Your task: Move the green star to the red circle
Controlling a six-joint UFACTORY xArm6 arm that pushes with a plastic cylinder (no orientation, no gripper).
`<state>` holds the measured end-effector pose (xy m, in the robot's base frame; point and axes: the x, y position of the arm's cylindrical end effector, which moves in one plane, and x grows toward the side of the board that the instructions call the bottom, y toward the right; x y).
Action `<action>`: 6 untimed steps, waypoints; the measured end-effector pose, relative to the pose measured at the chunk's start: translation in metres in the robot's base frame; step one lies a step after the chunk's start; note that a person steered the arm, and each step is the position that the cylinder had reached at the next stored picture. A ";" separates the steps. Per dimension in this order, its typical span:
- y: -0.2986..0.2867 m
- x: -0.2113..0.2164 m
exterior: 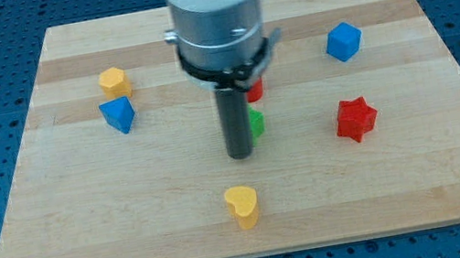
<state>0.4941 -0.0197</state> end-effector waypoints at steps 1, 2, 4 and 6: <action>-0.022 -0.022; -0.033 -0.024; 0.048 0.012; 0.000 -0.021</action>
